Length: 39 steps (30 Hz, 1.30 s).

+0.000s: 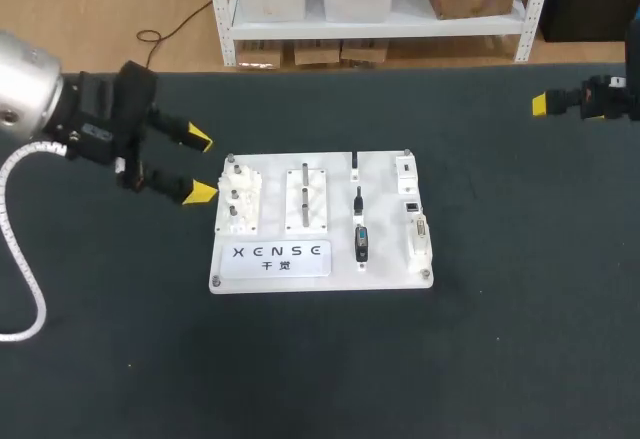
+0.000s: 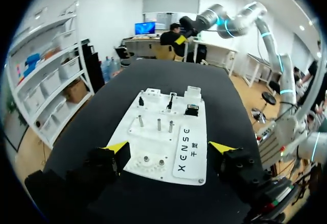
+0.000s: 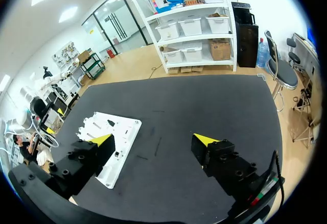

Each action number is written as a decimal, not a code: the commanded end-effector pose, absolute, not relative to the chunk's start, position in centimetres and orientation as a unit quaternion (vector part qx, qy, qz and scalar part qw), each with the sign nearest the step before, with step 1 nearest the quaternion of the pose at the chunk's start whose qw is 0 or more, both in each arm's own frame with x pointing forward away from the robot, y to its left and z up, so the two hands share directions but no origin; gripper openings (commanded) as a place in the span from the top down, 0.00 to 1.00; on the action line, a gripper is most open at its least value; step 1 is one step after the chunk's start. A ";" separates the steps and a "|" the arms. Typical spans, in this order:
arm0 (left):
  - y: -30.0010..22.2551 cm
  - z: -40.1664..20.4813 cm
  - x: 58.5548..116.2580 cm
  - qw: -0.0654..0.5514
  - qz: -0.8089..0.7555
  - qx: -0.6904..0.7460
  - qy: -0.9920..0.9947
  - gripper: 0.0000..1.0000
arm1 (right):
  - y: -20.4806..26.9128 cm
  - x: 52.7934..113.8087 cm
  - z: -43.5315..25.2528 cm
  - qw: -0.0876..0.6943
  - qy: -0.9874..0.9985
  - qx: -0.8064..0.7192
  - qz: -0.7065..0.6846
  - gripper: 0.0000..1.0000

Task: Insert the USB connector, Ethernet cable, and multi-pin plug into their matching sockets one by one.

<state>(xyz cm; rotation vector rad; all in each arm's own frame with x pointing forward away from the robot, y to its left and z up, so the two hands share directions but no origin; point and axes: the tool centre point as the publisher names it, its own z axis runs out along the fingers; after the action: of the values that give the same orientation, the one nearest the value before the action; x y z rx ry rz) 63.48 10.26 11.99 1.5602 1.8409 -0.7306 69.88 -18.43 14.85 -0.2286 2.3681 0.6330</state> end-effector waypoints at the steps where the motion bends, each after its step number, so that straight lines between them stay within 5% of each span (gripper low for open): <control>1: 9.0 11.7 64.9 0.236 -0.309 0.679 0.623 0.00 | -18.4 69.9 14.9 0.333 0.907 -0.087 0.241 0.00; 39: 6.2 9.9 66.0 0.252 -0.263 0.623 0.692 0.00 | -18.4 69.9 14.9 0.333 0.907 -0.087 0.241 0.00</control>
<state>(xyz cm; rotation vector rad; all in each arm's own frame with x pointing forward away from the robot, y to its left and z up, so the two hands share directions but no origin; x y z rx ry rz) 65.79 6.42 9.84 1.6870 1.8789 -0.7155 69.88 -18.42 14.86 -0.2288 2.3681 0.6330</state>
